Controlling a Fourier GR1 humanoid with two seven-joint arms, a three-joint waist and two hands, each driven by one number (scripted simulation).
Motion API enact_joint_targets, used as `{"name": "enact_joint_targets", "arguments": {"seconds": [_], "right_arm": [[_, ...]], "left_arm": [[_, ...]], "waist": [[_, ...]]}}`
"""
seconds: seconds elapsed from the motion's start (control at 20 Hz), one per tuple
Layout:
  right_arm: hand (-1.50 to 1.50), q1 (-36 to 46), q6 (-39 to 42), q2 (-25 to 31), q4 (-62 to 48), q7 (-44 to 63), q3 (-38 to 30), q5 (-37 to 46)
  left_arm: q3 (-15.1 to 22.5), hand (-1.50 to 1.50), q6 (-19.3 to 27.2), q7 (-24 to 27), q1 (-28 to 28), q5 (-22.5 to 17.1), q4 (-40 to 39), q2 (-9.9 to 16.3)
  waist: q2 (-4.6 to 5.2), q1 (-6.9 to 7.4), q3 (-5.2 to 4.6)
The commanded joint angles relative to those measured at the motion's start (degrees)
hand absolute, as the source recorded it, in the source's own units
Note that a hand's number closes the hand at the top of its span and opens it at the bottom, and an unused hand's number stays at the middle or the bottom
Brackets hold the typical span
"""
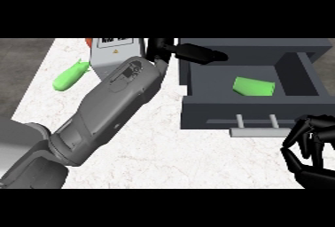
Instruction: Pick up the cup, place it into the drawer and close the drawer
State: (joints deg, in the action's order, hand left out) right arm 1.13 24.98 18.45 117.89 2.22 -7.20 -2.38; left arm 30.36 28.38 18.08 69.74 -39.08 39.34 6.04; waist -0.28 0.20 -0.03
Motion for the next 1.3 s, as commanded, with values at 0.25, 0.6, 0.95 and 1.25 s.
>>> {"name": "enact_joint_targets", "arguments": {"seconds": [0.25,0.6,0.95,1.25], "right_arm": [[1.50,2.5,-6.0,-2.8,-2.6,1.9,5.7,15.5],[1.50,6.4,-11.3,-2.5,-18.1,-8.9,14.0,33.0],[1.50,13.4,-17.6,-1.1,-31.7,-9.6,19.9,48.4],[1.50,21.2,-28.0,-5.5,-53.8,-16.5,21.4,55.6]], "left_arm": [[-2.7,-1.50,-4.0,-3.0,-14.2,0.0,15.9,11.3],[-5.8,-1.50,-5.0,-4.3,-21.1,-0.3,24.3,16.6],[-7.9,-1.50,-7.0,-7.6,-29.3,-2.0,34.1,23.0],[-11.4,-1.50,-10.9,-3.7,-36.0,-1.9,35.0,24.0]], "waist": [[-0.02,1.41,-0.02],[0.28,1.79,0.04],[0.10,2.99,0.07],[0.63,1.76,0.08]]}}
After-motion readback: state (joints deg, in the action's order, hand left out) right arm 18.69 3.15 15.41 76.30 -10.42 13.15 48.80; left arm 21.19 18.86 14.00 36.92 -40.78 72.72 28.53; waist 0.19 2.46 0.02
